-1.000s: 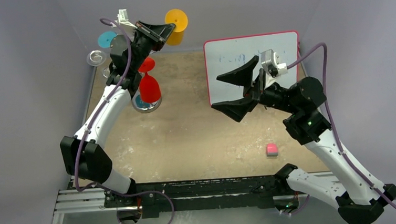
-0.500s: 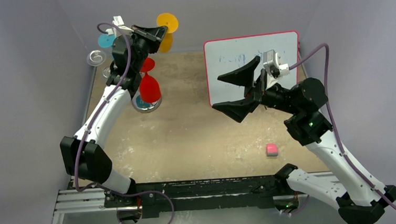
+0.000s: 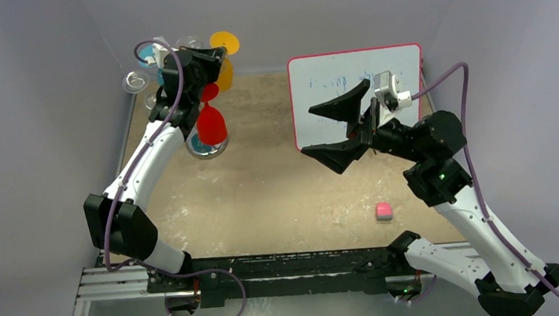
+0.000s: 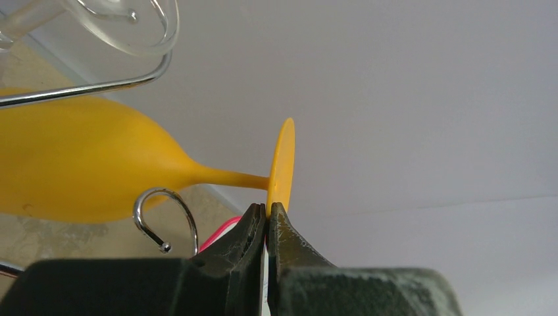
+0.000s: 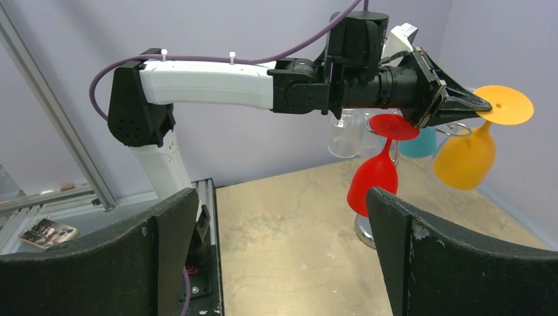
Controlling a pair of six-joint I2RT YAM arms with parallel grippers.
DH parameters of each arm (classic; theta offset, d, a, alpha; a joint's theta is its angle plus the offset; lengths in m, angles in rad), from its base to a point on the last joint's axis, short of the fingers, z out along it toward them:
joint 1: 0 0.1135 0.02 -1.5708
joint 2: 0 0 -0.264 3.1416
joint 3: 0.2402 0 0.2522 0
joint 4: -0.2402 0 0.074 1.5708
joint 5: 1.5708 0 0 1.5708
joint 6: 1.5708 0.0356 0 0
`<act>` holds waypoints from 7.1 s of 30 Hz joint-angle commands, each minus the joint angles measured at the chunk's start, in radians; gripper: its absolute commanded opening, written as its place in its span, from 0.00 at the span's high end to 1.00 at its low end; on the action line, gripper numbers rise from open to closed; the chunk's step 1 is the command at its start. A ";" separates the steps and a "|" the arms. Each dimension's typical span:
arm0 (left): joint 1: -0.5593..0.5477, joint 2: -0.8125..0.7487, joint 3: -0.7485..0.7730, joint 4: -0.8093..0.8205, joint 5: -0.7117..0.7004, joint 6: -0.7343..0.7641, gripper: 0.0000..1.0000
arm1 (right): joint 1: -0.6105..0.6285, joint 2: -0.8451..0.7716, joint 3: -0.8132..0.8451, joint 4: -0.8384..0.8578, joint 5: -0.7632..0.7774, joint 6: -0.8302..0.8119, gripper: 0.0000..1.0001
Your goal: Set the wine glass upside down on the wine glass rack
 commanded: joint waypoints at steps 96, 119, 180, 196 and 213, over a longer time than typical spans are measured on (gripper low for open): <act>-0.003 -0.227 -0.204 0.107 0.060 -0.107 1.00 | 0.003 -0.054 -0.005 0.029 0.012 -0.025 0.00; -0.003 -0.219 -0.177 0.026 0.051 -0.063 1.00 | 0.002 -0.059 -0.003 0.019 0.015 -0.039 0.00; -0.002 -0.477 0.006 -0.430 -0.122 0.573 0.28 | 0.003 -0.046 0.002 -0.237 0.570 0.101 0.00; -0.003 -0.832 -0.261 -0.568 0.171 0.636 0.26 | 0.003 -0.146 -0.049 -0.345 0.696 0.135 0.00; -0.003 -0.930 -0.374 -0.578 0.154 0.582 0.24 | 0.003 -0.162 -0.080 -0.349 0.692 0.162 0.00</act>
